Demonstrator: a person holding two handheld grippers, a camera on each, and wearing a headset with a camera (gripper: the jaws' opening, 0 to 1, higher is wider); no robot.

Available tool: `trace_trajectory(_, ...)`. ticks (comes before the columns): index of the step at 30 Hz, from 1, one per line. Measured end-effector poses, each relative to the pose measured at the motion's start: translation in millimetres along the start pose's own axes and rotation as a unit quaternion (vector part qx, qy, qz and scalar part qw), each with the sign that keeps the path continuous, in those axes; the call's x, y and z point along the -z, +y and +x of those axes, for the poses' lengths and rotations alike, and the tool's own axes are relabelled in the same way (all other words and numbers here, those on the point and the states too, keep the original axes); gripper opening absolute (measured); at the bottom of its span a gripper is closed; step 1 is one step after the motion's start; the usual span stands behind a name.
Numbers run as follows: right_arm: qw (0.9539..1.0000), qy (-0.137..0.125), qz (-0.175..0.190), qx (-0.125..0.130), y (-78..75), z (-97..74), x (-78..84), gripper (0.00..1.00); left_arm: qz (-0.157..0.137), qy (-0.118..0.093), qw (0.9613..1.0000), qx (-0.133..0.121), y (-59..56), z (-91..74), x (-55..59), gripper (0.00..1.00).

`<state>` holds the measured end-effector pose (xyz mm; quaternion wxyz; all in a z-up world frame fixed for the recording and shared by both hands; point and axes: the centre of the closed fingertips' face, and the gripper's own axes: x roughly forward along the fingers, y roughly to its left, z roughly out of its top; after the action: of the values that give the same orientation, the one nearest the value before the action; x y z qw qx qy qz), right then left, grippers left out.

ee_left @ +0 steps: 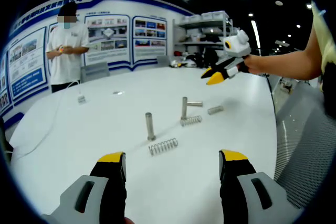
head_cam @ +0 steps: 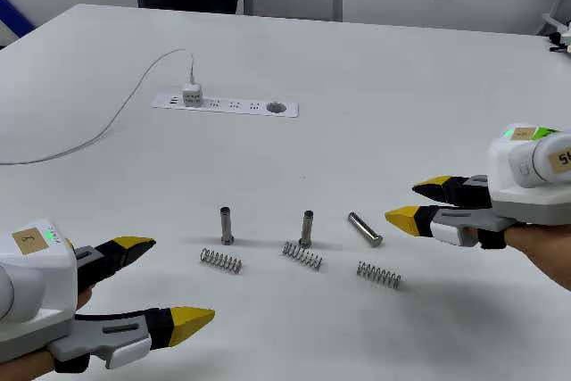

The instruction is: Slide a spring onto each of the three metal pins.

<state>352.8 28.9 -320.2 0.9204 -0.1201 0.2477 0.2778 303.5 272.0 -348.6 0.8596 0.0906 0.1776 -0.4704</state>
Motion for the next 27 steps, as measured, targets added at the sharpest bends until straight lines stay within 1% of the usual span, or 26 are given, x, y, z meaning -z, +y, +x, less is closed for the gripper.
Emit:
trace_trajectory(3, 0.9999, 0.010, -0.002, -0.001, 0.8, 10.7, -0.1, 0.33, 0.000, 0.000, 1.0000, 0.000, 1.1, 0.4, 0.3, 0.73)
trace_trajectory(7, 0.9996, 0.026, -0.002, 0.001, 0.7, 23.0, 3.7, 0.32, -0.001, 0.001, 1.0000, 0.000, 1.1, 0.0, 1.5, 0.73)
trace_trajectory(15, 0.9974, 0.070, 0.015, 0.010, -4.9, 46.8, 19.3, 0.25, -0.004, 0.002, 1.0000, 0.000, 0.2, 0.0, 4.9, 0.73)
trace_trajectory(17, 0.9969, 0.076, 0.017, 0.009, -3.2, 51.0, 21.6, 0.24, -0.005, 0.002, 1.0000, 0.000, 0.0, 0.0, 5.0, 0.73)
trace_trajectory(19, 0.9963, 0.083, 0.019, 0.010, -4.8, 56.4, 24.9, 0.23, -0.005, 0.002, 1.0000, 0.000, 0.3, -0.1, 5.5, 0.72)
trace_trajectory(22, 0.9958, 0.088, 0.021, 0.012, -4.7, 61.6, 25.6, 0.21, -0.005, 0.002, 1.0000, -0.002, 1.8, -0.9, 6.6, 0.72)
trace_trajectory(27, 0.9942, 0.104, 0.023, 0.016, -3.1, 69.7, 28.8, 0.19, -0.006, 0.004, 1.0000, -0.003, 4.0, -1.1, 7.7, 0.72)
